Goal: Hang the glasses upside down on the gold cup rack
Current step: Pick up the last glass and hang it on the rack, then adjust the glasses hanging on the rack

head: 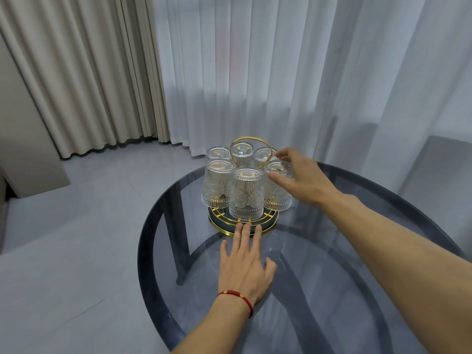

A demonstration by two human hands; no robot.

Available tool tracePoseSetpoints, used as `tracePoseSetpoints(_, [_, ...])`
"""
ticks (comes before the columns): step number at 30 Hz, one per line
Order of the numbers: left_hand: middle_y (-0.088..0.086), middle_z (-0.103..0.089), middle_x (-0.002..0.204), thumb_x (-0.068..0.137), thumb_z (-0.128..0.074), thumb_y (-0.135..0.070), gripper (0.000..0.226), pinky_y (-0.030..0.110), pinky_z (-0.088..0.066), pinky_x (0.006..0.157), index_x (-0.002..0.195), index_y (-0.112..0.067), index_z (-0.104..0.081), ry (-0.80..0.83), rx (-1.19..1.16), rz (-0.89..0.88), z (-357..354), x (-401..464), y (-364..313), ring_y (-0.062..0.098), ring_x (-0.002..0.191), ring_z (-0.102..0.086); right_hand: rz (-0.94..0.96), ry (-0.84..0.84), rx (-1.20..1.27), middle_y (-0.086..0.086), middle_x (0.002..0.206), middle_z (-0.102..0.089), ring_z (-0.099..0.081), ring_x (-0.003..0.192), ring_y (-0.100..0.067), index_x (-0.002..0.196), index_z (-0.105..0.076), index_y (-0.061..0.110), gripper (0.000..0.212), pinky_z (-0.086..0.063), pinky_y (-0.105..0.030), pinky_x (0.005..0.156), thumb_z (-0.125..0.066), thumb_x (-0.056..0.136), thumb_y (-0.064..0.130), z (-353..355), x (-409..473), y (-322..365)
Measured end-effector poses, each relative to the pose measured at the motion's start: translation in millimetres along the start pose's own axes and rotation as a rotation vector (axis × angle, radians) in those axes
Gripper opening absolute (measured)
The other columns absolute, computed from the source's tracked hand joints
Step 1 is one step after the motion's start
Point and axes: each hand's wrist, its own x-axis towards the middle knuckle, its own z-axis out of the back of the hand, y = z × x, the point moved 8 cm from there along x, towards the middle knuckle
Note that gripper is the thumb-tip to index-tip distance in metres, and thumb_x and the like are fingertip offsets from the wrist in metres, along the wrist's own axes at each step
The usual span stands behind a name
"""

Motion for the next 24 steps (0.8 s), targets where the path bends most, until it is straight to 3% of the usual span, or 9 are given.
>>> tracePoseSetpoints(10, [0.004,0.004,0.17,0.096,-0.028,-0.049,0.073,0.053,-0.003,0.123,0.16,-0.025,-0.002,-0.004,0.0,-0.002,0.6,0.1,0.0,0.022,0.154,0.012,0.048,0.039,-0.113,-0.004,0.138,-0.058,-0.056,0.124,-0.023,0.131,-0.062,0.027,0.043,-0.047,-0.042,0.105,-0.062,0.095,0.05,7.5,-6.7,-2.8])
tracePoseSetpoints(24, [0.005,0.003,0.17,0.097,-0.027,-0.05,0.072,0.053,-0.004,0.123,0.16,-0.024,-0.004,0.006,-0.006,-0.001,2.1,0.0,-0.8,0.022,0.154,0.011,0.143,0.002,-0.194,0.0,0.133,-0.064,-0.056,0.125,-0.019,0.124,-0.067,0.023,0.032,-0.044,-0.039,0.104,-0.062,0.097,0.041,21.0,-18.6,-4.4])
